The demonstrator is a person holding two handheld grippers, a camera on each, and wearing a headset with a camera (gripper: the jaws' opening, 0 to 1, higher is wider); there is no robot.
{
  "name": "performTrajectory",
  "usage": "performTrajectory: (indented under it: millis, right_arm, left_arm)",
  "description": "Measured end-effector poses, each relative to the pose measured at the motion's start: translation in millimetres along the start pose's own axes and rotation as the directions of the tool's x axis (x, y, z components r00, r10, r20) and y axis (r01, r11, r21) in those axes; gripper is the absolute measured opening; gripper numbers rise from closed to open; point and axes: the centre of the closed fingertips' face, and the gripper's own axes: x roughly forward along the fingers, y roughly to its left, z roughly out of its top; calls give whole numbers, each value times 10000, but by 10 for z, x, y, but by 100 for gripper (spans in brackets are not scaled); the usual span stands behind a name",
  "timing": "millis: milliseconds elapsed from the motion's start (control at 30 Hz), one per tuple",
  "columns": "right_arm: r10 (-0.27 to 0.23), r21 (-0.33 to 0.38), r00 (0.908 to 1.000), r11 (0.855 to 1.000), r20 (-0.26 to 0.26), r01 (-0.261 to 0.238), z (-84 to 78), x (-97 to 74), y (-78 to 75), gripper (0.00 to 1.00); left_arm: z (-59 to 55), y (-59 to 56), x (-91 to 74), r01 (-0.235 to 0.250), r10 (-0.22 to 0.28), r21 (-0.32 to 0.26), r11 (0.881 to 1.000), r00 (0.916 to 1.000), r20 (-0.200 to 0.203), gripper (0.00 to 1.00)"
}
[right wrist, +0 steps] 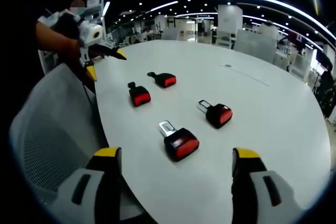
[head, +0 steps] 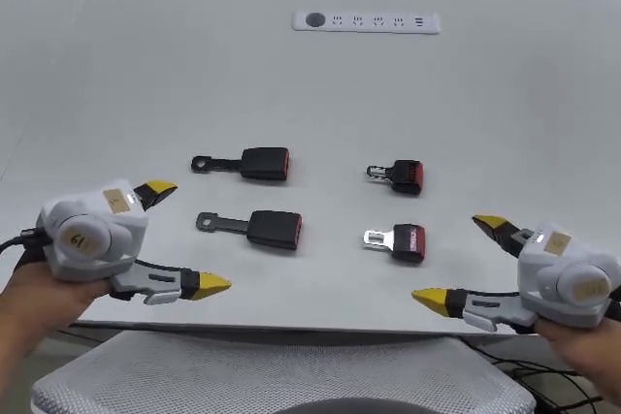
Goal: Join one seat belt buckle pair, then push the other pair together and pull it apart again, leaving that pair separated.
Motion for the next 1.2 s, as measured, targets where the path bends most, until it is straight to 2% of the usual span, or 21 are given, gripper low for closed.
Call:
performTrajectory:
  millis: [133, 333, 500, 867, 967, 1067, 1200]
  right_arm:
    - [127, -122, 9999, 9998, -43, -127, 14, 15, 3, 89]
    - [279, -234, 9994, 9993, -180, -283, 4, 47, 5, 87]
    - [440, -294, 9986, 9986, -300, -449, 2, 87, 3, 86]
    - [797, -436, 9956, 9957, -484, -819, 11, 220, -58, 82]
    - [939, -497, 9939, 9941, -575, -967, 6, 262, -63, 82]
    - [1066, -617, 9919, 9919, -696, -1109, -9, 301, -67, 80]
    - [1228, -621, 9891, 9898, -818, -1281, -25, 351, -83, 79]
  left_arm:
    - [16, 3, 25, 103, -103, 162, 9998, 9999, 3, 95]
    - [11, -20, 112, 438, -415, 725, 9964, 9986, -335, 95]
    - [44, -23, 183, 657, -617, 963, 9932, 9971, -434, 94]
    - [92, -50, 426, 1486, -1323, 1907, 9703, 9866, -960, 88]
    - [56, -19, 509, 1691, -1484, 2071, 9636, 9826, -1117, 87]
    - [60, -36, 565, 1884, -1636, 2222, 9566, 9785, -1257, 86]
    - [18, -69, 650, 2223, -1850, 2505, 9422, 9689, -1641, 83]
